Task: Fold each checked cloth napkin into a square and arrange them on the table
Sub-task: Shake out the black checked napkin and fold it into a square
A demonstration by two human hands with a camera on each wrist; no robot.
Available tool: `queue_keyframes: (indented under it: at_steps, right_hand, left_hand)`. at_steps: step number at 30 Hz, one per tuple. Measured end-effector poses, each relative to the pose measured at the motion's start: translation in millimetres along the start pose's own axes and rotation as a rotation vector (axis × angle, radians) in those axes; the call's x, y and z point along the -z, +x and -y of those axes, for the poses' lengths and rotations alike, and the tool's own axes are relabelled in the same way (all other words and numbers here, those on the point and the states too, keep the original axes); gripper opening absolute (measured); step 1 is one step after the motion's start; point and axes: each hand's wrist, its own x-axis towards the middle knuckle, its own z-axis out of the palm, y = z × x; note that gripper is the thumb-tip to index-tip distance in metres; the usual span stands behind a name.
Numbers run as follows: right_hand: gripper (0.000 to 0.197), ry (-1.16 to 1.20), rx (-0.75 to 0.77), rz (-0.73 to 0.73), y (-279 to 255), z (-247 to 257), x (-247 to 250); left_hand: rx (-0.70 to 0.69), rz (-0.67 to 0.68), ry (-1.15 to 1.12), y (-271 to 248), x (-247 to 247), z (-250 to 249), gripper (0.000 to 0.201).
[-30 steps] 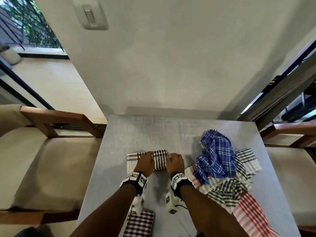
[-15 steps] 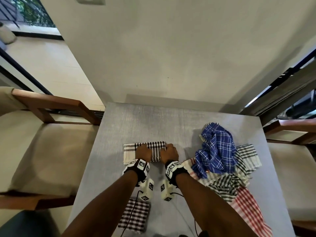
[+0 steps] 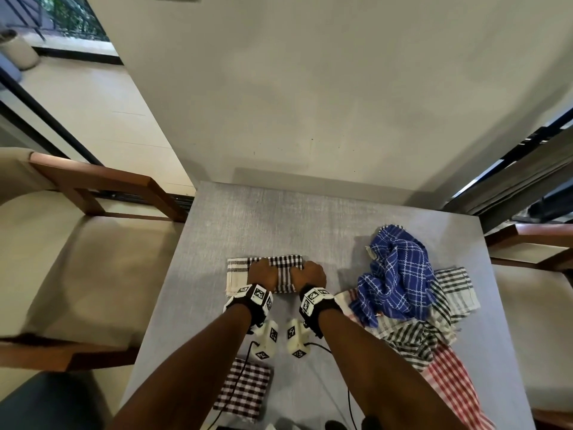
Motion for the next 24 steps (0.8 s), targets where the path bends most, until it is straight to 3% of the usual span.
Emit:
queue_keyframes:
  at_steps: [10,14,20,23,24]
  right_hand:
    - [0.031,0.118,0.092,0.024,-7.0,2.7,12.9]
    - [0.03,0.157,0.188,0.017,-20.4,11.9,12.5]
    - [0.032,0.129,0.324,0.028,-45.5,38.5,3.0]
    - [0.035,0.081,0.32,0.002,-52.1,50.9,-8.4]
    - [0.034,0.049,0.325,-0.009,-53.2,54.6,-12.8]
  left_hand:
    - [-0.041,-0.022,-0.028,8.0,-4.2,9.9,0.028]
    - [-0.128,0.054,-0.015,0.9,0.6,9.6,0.026]
    - [0.064,0.228,-0.383,20.1,30.2,30.4,0.036]
    - [0.04,0.17,-0.469,26.3,56.6,52.5,0.036]
    - [0.094,0.138,-0.55,29.3,63.4,60.1,0.033]
